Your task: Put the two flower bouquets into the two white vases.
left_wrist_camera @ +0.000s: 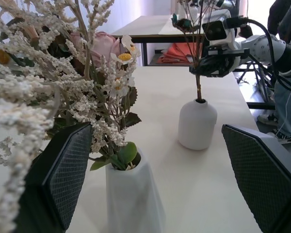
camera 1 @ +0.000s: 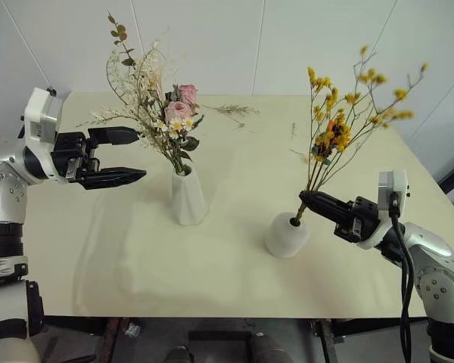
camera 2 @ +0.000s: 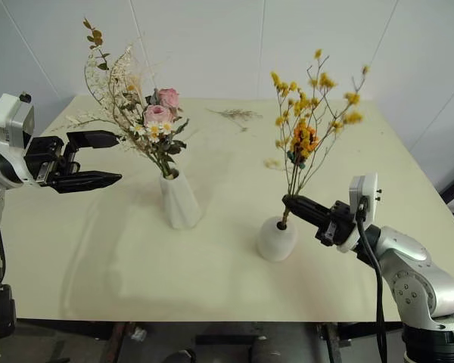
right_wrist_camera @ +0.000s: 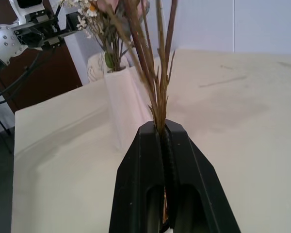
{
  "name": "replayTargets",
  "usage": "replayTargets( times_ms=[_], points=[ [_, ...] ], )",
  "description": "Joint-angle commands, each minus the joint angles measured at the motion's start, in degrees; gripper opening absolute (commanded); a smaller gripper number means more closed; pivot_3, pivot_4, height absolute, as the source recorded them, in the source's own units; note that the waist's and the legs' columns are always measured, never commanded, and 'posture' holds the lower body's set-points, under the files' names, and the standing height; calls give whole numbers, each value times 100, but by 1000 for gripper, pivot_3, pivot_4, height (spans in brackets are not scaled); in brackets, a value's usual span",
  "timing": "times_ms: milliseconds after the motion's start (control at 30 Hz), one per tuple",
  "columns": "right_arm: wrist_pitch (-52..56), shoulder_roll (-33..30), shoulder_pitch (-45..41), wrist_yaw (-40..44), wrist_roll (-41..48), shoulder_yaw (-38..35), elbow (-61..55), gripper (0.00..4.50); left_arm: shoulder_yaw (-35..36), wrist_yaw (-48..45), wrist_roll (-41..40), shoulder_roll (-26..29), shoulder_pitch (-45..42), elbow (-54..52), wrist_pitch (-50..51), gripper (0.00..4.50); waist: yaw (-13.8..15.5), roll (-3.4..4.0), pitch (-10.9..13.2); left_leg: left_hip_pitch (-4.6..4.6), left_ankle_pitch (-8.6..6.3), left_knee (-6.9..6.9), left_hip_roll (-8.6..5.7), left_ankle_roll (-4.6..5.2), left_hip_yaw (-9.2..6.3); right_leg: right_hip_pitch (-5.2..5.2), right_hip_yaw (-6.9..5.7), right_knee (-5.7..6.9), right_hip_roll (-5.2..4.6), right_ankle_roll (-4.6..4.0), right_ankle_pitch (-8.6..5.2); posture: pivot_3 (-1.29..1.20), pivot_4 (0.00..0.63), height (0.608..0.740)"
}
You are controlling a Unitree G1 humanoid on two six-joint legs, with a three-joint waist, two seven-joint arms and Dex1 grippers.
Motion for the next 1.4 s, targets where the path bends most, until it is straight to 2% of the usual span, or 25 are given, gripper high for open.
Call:
replayTargets(
  times_ms=[33,433,467,567,733,767,900,1067,1300,1400],
  points=[
    [50,-76,64,-2,148,-50,-297,43,84,11,38,2,-119,-57,-97,4500,-1,0,0,0,0,-2,0,0,-1,0,0,-1,0,0,0,0,150,740],
    [-838,257,-143,142,-749,274,350,43,63,4,59,-39,-201,-25,-105,4500,1,0,0,0,0,-4,0,0,0,-1,0,-4,0,0,-1,0,150,740],
    [-924,265,-135,160,-805,276,353,493,67,10,58,-39,-199,-33,-102,4500,2,0,0,-1,0,-6,0,0,0,-2,0,-6,0,0,-1,0,150,740],
    [-999,209,-58,174,-813,184,288,1249,90,18,50,-22,-178,-49,-94,4500,-1,0,0,-1,0,-13,0,0,0,-3,0,-9,0,0,-1,0,150,740],
    [-971,-35,175,273,-723,-51,41,2889,107,-6,68,29,-154,-30,-108,4500,12,0,0,-1,0,-22,0,0,-1,-3,-1,-14,-1,0,-1,0,150,740],
    [-926,-100,212,279,-668,-123,-17,3329,108,-12,75,40,-163,-15,-110,4500,12,0,0,-1,0,-22,0,0,-1,-3,0,-15,-2,0,-1,0,150,740],
    [-781,-617,511,509,-525,-632,-87,4427,106,-54,123,90,-161,42,-122,4500,19,1,1,0,0,-22,0,0,-1,-2,-1,-15,-1,0,-1,0,150,740],
    [-729,-1275,686,864,-506,-1184,214,4427,131,-76,154,114,-71,67,-139,4500,17,0,1,0,0,-23,0,0,2,2,0,-25,-2,2,-1,0,150,740],
    [-659,-1947,576,1517,-607,-1217,667,4427,111,-96,177,95,-46,52,-119,4500,16,0,2,0,0,-22,0,1,2,2,0,-27,-2,2,0,0,150,740],
    [-850,-2491,261,2053,-826,-1200,1208,4427,148,-217,228,260,0,162,-132,4500,9,7,6,-2,0,-21,-1,1,5,2,1,-31,-5,4,1,0,150,740]
  ],
)
